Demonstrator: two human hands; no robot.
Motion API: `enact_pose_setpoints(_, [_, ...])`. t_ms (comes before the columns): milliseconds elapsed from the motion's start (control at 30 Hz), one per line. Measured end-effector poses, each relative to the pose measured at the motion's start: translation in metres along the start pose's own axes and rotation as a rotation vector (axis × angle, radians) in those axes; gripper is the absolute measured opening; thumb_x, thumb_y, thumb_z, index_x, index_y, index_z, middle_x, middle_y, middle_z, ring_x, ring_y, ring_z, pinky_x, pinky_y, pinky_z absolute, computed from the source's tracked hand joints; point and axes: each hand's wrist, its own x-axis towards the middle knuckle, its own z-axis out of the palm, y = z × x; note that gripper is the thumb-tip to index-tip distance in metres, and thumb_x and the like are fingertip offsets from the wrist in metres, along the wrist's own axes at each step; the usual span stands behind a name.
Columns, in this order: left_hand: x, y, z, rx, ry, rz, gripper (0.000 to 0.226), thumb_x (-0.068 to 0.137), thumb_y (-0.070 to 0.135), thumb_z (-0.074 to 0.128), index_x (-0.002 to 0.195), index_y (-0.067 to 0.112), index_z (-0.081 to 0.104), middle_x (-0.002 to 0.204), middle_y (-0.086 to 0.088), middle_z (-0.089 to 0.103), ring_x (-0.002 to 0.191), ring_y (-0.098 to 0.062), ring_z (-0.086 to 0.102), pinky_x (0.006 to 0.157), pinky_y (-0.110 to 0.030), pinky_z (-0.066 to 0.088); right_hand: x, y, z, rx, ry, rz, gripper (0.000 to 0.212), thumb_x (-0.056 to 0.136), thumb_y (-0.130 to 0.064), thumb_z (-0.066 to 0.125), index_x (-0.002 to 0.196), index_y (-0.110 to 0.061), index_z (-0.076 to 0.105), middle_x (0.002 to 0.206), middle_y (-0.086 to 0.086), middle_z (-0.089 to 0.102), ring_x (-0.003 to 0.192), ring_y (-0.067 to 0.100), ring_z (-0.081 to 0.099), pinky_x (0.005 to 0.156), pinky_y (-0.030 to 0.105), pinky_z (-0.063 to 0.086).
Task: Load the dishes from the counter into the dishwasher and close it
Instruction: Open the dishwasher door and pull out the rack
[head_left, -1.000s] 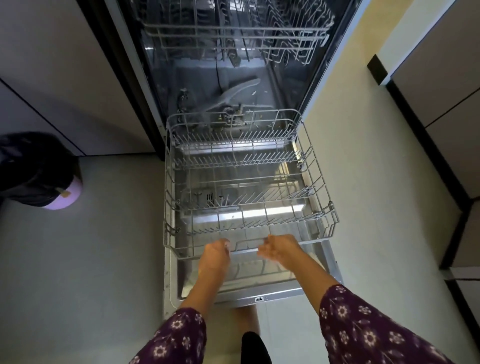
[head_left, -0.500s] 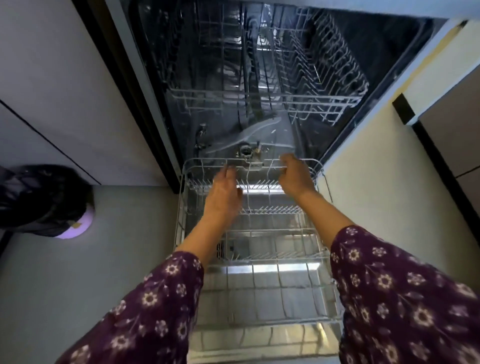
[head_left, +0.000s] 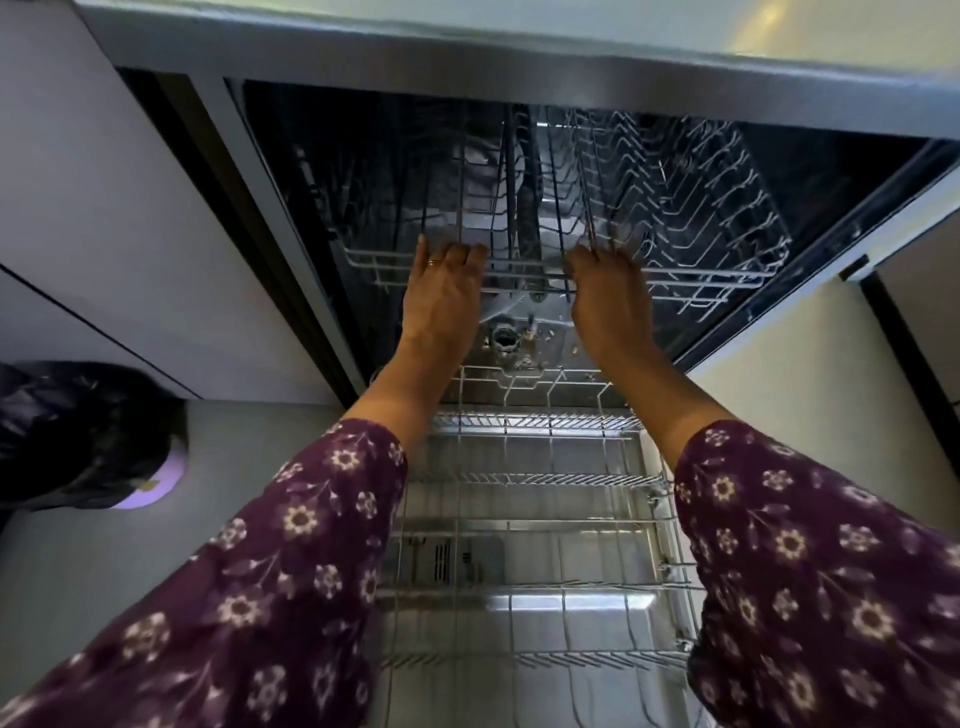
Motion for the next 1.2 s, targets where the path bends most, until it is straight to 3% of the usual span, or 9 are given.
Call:
enact_pose_setpoints(167, [-0.023, 0.008, 0.004, -0.087, 0.160, 0.011, 0.035, 0.088, -0.005, 0.047, 0.120, 0.003, 0.058, 0.112, -0.018, 0.064, 0.109, -0.035, 0.057, 0.115, -0.041, 0.026, -0.024, -0.004, -0.013, 0.017, 0.059, 0.004, 0.036, 0.069, 0.020, 0.053, 0.096, 0.002, 0.067, 0.078, 0.022, 0.068, 0.070, 0.034, 0.065, 0.064, 0.037, 0.050])
enact_pose_setpoints(300, [-0.068, 0.013, -0.003, -0.064, 0.215, 0.039, 0.032, 0.087, -0.003, 0.044, 0.109, 0.007, 0.064, 0.096, -0.015, 0.069, 0.089, -0.033, 0.065, 0.083, -0.040, 0.051, -0.069, -0.011, -0.023, 0.044, 0.067, -0.008, 0.027, 0.071, 0.017, 0.056, 0.088, 0.000, 0.068, 0.071, 0.017, 0.066, 0.066, 0.031, 0.063, 0.062, 0.031, 0.048])
enact_pose_setpoints(367, [-0.096, 0.018, -0.014, 0.047, 0.220, 0.036, 0.030, 0.088, 0.005, 0.043, 0.106, 0.014, 0.066, 0.089, -0.007, 0.070, 0.080, -0.026, 0.066, 0.068, -0.032, 0.052, -0.096, -0.018, -0.032, 0.052, 0.078, 0.006, 0.026, 0.071, 0.016, 0.060, 0.089, 0.000, 0.068, 0.075, 0.018, 0.066, 0.069, 0.031, 0.062, 0.064, 0.033, 0.049])
enact_pose_setpoints(500, [-0.149, 0.028, -0.032, 0.005, 0.053, -0.008, 0.041, 0.083, -0.005, 0.052, 0.119, 0.013, 0.061, 0.106, -0.010, 0.067, 0.096, -0.032, 0.063, 0.074, -0.038, 0.051, -0.146, -0.030, -0.051, 0.047, 0.091, 0.027, 0.041, 0.053, 0.021, 0.063, 0.088, 0.001, 0.070, 0.075, 0.019, 0.068, 0.067, 0.033, 0.065, 0.063, 0.036, 0.053])
enact_pose_setpoints(667, [-0.211, 0.043, -0.043, -0.002, 0.003, -0.003, 0.040, 0.052, -0.013, 0.073, 0.085, 0.009, 0.073, 0.064, -0.011, 0.067, 0.057, -0.030, 0.064, 0.044, -0.028, 0.046, -0.207, -0.041, -0.078, 0.030, 0.054, 0.046, 0.025, 0.061, 0.019, 0.060, 0.076, 0.000, 0.067, 0.058, 0.014, 0.062, 0.052, 0.027, 0.058, 0.050, 0.025, 0.039])
enact_pose_setpoints(733, [-0.232, 0.048, -0.049, 0.008, 0.021, 0.009, 0.041, 0.052, -0.012, 0.075, 0.085, 0.011, 0.072, 0.063, -0.008, 0.066, 0.058, -0.028, 0.064, 0.044, -0.027, 0.046, -0.228, -0.044, -0.084, 0.035, 0.046, 0.042, 0.024, 0.065, 0.016, 0.051, 0.075, -0.001, 0.065, 0.056, 0.014, 0.060, 0.051, 0.026, 0.055, 0.051, 0.025, 0.033])
enact_pose_setpoints(867, [-0.274, 0.058, -0.055, 0.041, -0.088, 0.013, 0.044, 0.085, -0.006, 0.051, 0.123, 0.016, 0.056, 0.103, -0.005, 0.066, 0.094, -0.025, 0.063, 0.070, -0.033, 0.050, -0.270, -0.049, -0.096, 0.002, 0.000, 0.080, 0.021, 0.070, 0.017, 0.062, 0.073, -0.003, 0.065, 0.056, 0.011, 0.059, 0.051, 0.023, 0.053, 0.050, 0.023, 0.032])
enact_pose_setpoints(1033, [-0.320, 0.068, -0.069, 0.059, -0.134, 0.013, 0.049, 0.091, -0.005, 0.044, 0.133, 0.021, 0.047, 0.108, -0.002, 0.064, 0.094, -0.018, 0.062, 0.065, -0.024, 0.040, -0.316, -0.063, -0.121, 0.069, -0.002, 0.108, 0.018, 0.074, 0.015, 0.063, 0.071, -0.002, 0.066, 0.054, 0.009, 0.058, 0.049, 0.015, 0.041, 0.050, 0.022, 0.031])
enact_pose_setpoints(1200, [-0.362, 0.076, -0.086, -0.004, -0.147, 0.041, 0.044, 0.096, 0.001, 0.043, 0.135, 0.020, 0.045, 0.109, -0.001, 0.064, 0.087, -0.014, 0.058, 0.069, -0.022, 0.044, -0.356, -0.069, -0.133, 0.081, -0.092, 0.131, 0.015, 0.088, 0.004, 0.054, 0.084, -0.003, 0.067, 0.066, 0.010, 0.063, 0.059, 0.021, 0.054, 0.057, 0.027, 0.043])
